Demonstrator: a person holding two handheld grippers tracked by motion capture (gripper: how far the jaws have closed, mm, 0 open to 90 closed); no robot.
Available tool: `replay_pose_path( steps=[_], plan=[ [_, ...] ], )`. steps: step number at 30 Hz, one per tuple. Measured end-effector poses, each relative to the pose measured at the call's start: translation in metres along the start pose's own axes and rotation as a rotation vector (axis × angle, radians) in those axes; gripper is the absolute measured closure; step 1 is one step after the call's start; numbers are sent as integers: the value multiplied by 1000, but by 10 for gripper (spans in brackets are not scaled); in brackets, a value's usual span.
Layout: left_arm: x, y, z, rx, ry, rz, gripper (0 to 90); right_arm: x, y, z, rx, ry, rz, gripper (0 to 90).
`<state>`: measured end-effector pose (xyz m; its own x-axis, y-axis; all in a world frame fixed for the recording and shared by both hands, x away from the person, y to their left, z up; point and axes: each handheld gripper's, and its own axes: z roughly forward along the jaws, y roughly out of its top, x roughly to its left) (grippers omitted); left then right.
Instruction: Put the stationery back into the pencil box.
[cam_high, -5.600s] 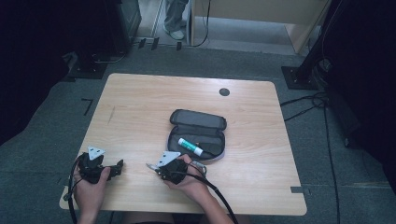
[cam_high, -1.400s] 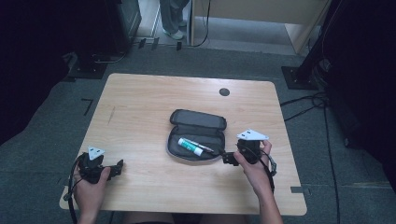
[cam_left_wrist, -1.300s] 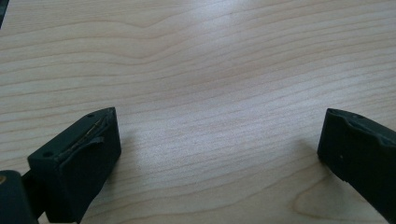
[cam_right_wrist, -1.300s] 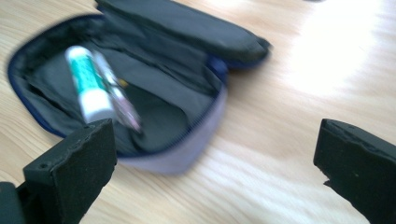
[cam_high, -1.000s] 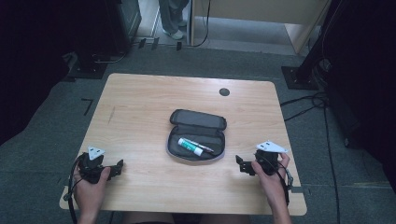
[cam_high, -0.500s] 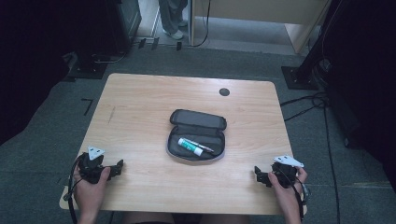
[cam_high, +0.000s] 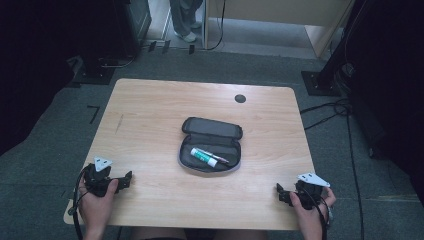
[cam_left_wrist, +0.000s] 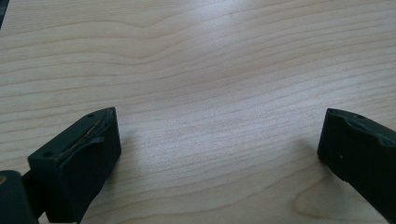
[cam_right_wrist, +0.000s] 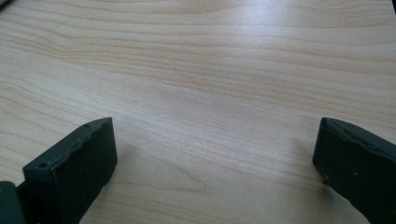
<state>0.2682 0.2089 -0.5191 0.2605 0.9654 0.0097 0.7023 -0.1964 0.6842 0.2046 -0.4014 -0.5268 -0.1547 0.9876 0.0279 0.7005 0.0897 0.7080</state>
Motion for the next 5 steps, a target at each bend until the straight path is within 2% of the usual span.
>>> replay_pose_path(
  steps=[5],
  plan=[
    [0,0,0,-1,1,-2,0,1,0,0,0,-1,3,0]
  ],
)
